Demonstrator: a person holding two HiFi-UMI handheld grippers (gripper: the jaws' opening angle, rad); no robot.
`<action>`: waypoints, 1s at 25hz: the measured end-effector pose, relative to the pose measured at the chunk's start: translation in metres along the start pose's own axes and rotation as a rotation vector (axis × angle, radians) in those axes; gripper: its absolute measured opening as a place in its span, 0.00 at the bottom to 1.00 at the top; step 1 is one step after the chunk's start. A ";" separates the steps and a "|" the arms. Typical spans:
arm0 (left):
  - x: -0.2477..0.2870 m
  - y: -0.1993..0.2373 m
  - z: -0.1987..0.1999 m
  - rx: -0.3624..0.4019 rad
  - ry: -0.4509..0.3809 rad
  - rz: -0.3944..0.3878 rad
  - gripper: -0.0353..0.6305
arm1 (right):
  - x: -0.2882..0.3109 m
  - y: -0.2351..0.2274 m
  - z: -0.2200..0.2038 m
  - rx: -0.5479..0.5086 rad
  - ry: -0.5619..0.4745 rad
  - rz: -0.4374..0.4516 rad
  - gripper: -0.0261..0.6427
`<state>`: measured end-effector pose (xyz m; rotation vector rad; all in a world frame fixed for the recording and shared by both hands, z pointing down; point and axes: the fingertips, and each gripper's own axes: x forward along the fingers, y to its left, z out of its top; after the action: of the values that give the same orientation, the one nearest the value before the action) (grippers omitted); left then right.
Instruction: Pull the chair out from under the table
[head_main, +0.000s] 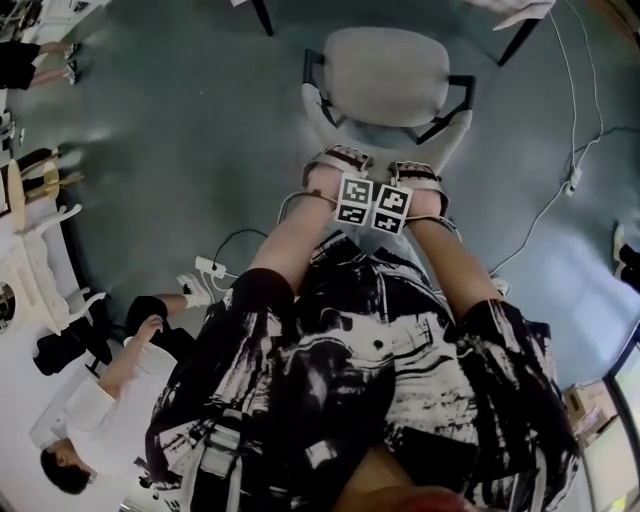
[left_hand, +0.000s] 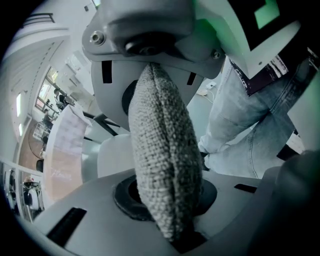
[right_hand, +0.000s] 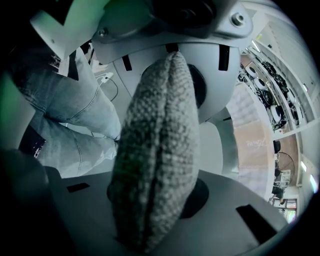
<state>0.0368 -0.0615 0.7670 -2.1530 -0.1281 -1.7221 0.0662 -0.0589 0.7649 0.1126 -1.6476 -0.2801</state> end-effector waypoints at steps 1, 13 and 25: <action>0.000 -0.004 0.001 -0.004 0.001 0.000 0.16 | 0.000 0.004 0.001 -0.001 0.000 0.002 0.14; -0.051 -0.054 -0.006 0.018 -0.027 -0.002 0.16 | -0.044 0.044 0.043 0.024 0.028 0.013 0.14; -0.036 -0.051 0.000 -0.043 -0.113 -0.044 0.27 | -0.032 0.049 0.019 -0.028 -0.038 -0.057 0.21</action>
<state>0.0124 -0.0088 0.7448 -2.2954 -0.1720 -1.6404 0.0554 -0.0021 0.7444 0.1336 -1.6789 -0.3508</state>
